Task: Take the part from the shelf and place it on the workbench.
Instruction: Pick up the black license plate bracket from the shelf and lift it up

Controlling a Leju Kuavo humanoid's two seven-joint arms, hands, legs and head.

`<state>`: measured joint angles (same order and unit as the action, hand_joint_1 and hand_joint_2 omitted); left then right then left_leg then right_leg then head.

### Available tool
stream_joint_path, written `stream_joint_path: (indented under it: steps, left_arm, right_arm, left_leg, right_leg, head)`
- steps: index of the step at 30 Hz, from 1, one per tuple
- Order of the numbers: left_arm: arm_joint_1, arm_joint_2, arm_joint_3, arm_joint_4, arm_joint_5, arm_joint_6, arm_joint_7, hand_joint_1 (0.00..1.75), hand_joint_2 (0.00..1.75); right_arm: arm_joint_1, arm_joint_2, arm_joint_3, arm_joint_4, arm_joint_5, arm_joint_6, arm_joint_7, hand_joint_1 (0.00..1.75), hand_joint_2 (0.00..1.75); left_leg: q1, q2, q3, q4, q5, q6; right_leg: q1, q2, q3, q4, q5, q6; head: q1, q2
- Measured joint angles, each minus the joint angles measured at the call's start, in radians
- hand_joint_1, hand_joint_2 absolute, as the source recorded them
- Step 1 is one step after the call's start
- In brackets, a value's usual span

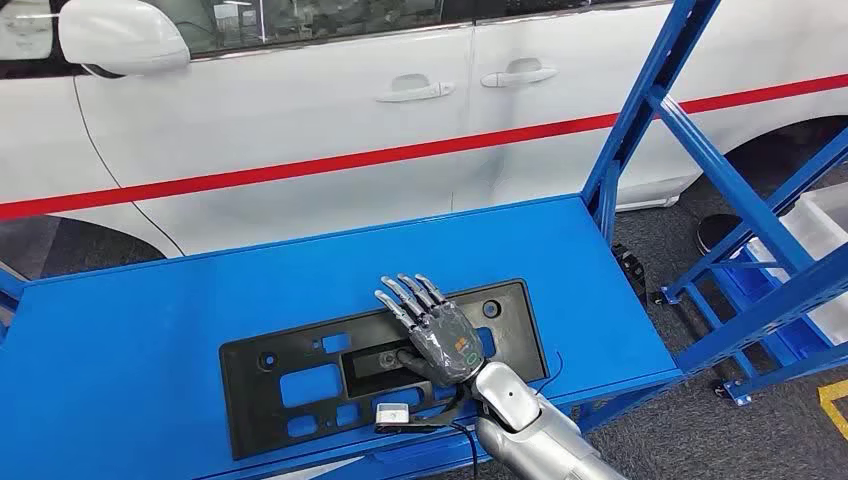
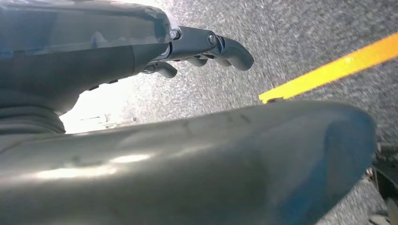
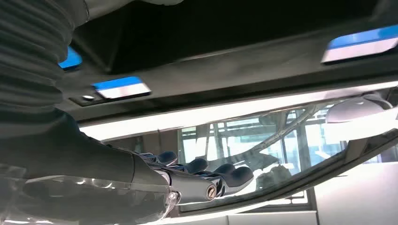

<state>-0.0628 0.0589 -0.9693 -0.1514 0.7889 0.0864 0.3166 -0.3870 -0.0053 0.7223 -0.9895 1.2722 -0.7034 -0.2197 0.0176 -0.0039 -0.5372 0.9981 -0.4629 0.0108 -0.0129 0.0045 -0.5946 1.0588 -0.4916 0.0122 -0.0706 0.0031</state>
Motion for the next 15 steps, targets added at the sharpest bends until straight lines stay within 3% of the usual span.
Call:
stream_joint_path:
  steps: [2,4,5,6,7,9,10,12,15]
  left_arm:
    - [0.000,0.000,-0.001,0.000,0.000,0.000,0.000,0.00,0.00]
    - [0.001,0.001,-0.003,0.000,0.001,-0.001,0.000,0.00,0.00]
    - [0.002,0.001,-0.005,0.000,0.002,-0.002,0.000,0.00,0.00]
    - [0.002,0.001,-0.007,0.000,0.004,-0.002,0.000,0.00,0.00]
    - [0.002,0.001,-0.009,0.000,0.006,-0.003,0.000,0.00,0.00]
    - [0.002,0.000,-0.013,0.000,0.015,-0.003,0.000,0.00,0.00]
    - [0.002,0.000,-0.014,0.000,0.018,-0.003,0.000,0.00,0.00]
    - [0.002,-0.001,-0.016,0.000,0.026,-0.002,-0.001,0.00,0.00]
    - [0.003,-0.001,-0.016,0.001,0.039,0.004,-0.004,0.00,0.00]
  right_arm:
    - [0.003,-0.003,-0.001,0.000,-0.010,0.000,-0.004,0.00,1.75]
    - [0.010,-0.008,-0.003,0.000,-0.053,0.003,-0.029,0.00,1.75]
    - [0.016,-0.011,-0.006,-0.001,-0.094,0.007,-0.053,0.00,1.75]
    - [0.023,-0.013,-0.009,-0.006,-0.151,0.012,-0.085,0.00,1.75]
    - [0.030,-0.015,-0.015,-0.017,-0.220,0.016,-0.124,0.00,1.75]
    - [0.050,-0.020,-0.030,-0.058,-0.382,0.023,-0.212,0.00,1.75]
    - [0.061,-0.022,-0.039,-0.086,-0.474,0.035,-0.255,0.00,1.75]
    - [0.084,-0.024,-0.059,-0.149,-0.679,0.105,-0.329,0.00,1.75]
    - [0.125,-0.025,-0.117,-0.297,-1.126,0.393,-0.420,0.00,1.75]
  left_leg:
    - [-0.001,0.002,-0.003,0.000,0.001,0.003]
    - [-0.003,0.003,-0.006,0.000,0.001,0.008]
    - [-0.004,0.003,-0.007,0.000,0.002,0.008]
    - [-0.005,0.002,-0.006,0.001,0.001,0.008]
    - [-0.006,0.001,-0.005,0.001,0.001,0.008]
    - [-0.010,-0.001,-0.005,0.002,0.000,0.006]
    - [-0.012,-0.002,-0.007,0.003,-0.001,0.002]
    - [-0.013,-0.002,-0.011,0.004,-0.002,-0.008]
    - [-0.012,-0.001,-0.018,0.018,-0.017,-0.024]
  right_leg:
    - [0.000,0.000,-0.034,0.074,-0.040,0.003]
    - [-0.001,-0.001,-0.093,0.203,-0.095,0.007]
    - [-0.001,-0.001,-0.109,0.237,-0.101,0.007]
    - [0.000,-0.001,-0.105,0.230,-0.085,0.005]
    - [0.000,-0.001,-0.083,0.185,-0.055,0.000]
    - [0.005,-0.002,-0.015,0.042,0.009,-0.014]
    - [0.008,-0.003,0.008,-0.010,0.026,-0.019]
    - [0.013,-0.002,0.019,-0.045,0.029,-0.024]
    - [0.007,-0.001,0.019,-0.054,0.034,-0.035]
  head:
    - [0.000,0.000]
    - [0.000,0.000]
    - [0.000,0.000]
    - [0.000,0.000]
    - [0.000,0.000]
    - [0.000,0.000]
    - [0.000,0.000]
    - [0.000,0.000]
    - [0.000,0.000]
